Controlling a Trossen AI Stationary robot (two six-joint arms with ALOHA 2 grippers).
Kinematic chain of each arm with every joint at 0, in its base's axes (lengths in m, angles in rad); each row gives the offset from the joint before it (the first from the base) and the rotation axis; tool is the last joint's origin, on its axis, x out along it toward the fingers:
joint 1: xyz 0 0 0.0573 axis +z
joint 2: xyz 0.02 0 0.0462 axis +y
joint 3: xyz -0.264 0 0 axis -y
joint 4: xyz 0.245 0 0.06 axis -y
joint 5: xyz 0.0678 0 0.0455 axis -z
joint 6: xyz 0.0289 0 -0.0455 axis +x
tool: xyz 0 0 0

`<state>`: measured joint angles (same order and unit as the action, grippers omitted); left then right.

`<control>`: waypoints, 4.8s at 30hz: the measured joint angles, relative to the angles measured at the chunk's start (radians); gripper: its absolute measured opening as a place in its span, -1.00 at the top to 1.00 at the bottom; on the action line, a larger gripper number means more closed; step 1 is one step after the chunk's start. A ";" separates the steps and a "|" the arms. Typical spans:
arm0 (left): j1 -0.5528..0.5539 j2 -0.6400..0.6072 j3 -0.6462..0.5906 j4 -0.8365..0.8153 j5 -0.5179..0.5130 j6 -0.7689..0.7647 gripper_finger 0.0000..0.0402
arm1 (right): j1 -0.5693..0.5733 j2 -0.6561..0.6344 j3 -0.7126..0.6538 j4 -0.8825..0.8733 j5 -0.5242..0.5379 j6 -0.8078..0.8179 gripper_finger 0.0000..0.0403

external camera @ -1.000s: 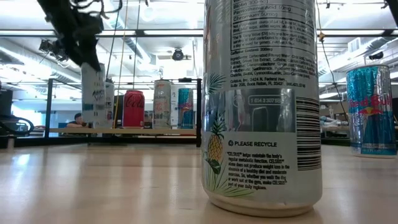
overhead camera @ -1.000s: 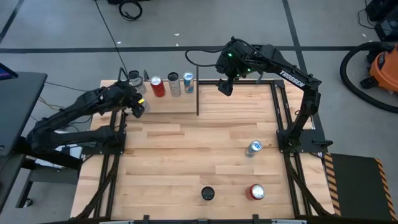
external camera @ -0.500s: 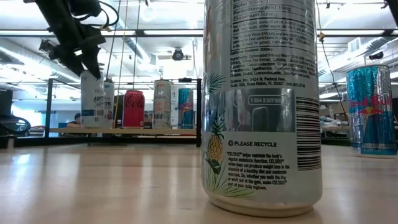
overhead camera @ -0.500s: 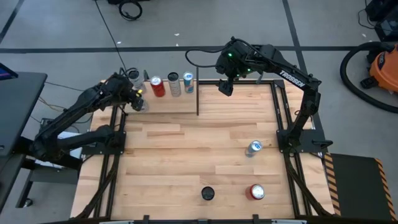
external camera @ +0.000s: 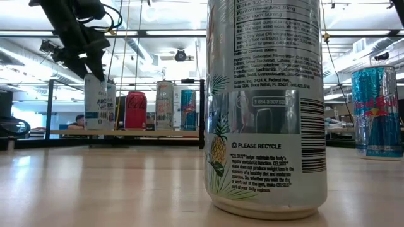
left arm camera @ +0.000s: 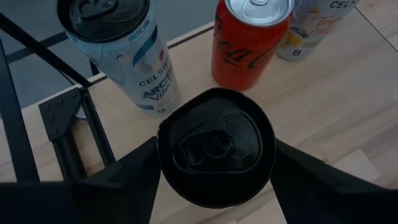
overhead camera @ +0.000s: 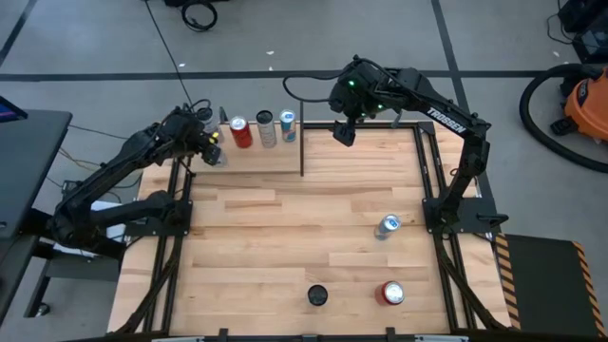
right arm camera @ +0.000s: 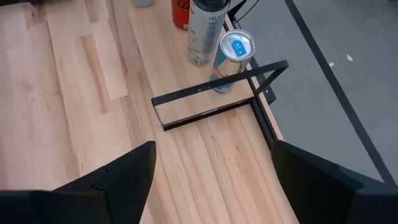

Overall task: Place canned beverage on shelf
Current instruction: Put the blue-white soda can on the shelf aligned with the other blue-white soda can

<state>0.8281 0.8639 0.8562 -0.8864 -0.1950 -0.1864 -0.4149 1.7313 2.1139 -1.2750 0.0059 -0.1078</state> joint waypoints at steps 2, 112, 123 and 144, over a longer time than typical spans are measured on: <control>0.000 0.000 0.000 0.000 0.000 0.000 -0.37 | 0.000 0.000 0.000 0.004 0.000 0.000 -0.62; 0.182 0.152 0.197 -0.224 0.183 0.567 -0.29 | 0.000 0.000 0.000 -0.006 0.000 0.011 -0.62; 0.212 0.151 0.199 -0.237 0.217 0.694 -0.29 | 0.000 0.000 0.000 -0.006 0.000 0.011 -0.62; 0.282 0.186 0.202 -0.216 0.317 0.800 -0.29 | 0.000 0.000 0.000 -0.005 -0.004 0.012 -0.62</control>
<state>1.1099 1.0502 1.0580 -1.1025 0.1216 0.6132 -0.4146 1.7309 2.1139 -1.2804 0.0016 -0.0959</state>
